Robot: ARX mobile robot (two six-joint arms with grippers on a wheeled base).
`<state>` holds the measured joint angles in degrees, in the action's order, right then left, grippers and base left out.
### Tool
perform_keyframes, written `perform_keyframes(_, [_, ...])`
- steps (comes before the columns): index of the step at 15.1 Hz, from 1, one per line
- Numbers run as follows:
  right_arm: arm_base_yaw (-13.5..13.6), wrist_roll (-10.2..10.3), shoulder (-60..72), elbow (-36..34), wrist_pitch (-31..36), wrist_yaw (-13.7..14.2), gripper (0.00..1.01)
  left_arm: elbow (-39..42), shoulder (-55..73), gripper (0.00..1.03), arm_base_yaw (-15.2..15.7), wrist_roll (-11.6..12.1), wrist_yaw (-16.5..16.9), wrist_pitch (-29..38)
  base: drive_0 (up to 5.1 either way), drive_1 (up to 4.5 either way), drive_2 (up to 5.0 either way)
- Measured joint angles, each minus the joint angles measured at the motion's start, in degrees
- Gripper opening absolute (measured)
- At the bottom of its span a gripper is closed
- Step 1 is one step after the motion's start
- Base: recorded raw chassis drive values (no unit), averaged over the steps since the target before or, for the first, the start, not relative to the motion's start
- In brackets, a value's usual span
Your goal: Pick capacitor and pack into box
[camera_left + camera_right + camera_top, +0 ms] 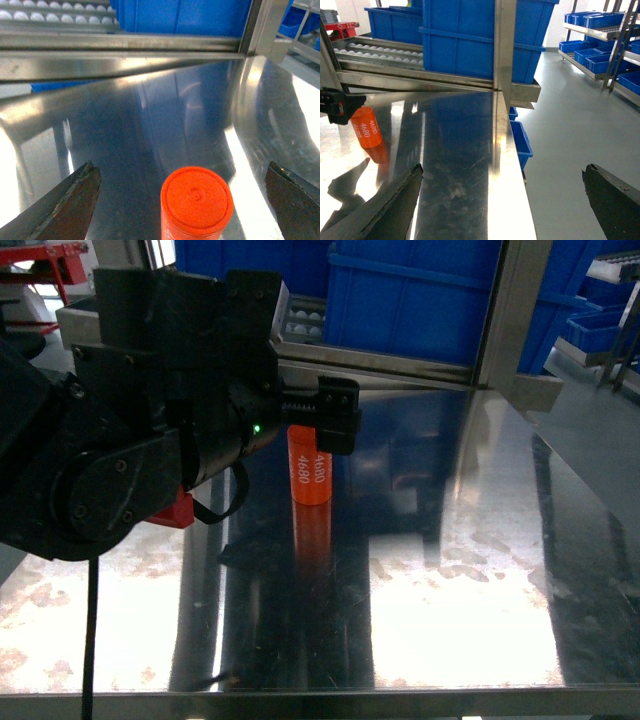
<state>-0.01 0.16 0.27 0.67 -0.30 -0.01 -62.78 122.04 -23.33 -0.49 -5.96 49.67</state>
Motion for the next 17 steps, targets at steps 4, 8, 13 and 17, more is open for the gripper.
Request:
perform_keyframes(4, [0.0,0.0,0.0,0.0,0.0,0.0,0.98,-9.1,12.6,0.98,0.2,-1.4,0.5,-3.3,0.0,0.00,0.0])
perform_keyframes(8, [0.0,0.0,0.0,0.0,0.0,0.0,0.98,-12.5,14.5,0.76,0.2,-1.7,0.4,-5.6,0.0,0.00,0.0])
perform_keyframes(13, [0.0,0.0,0.0,0.0,0.0,0.0,0.98,-10.0,9.8,0.44,0.6,-3.2,-0.4,-8.7,0.0,0.00,0.0])
perform_keyframes(17, [0.0,0.0,0.0,0.0,0.0,0.0,0.98,3.5,-11.1,0.44,3.8,-4.4,-2.6,-4.4,0.0,0.00,0.0])
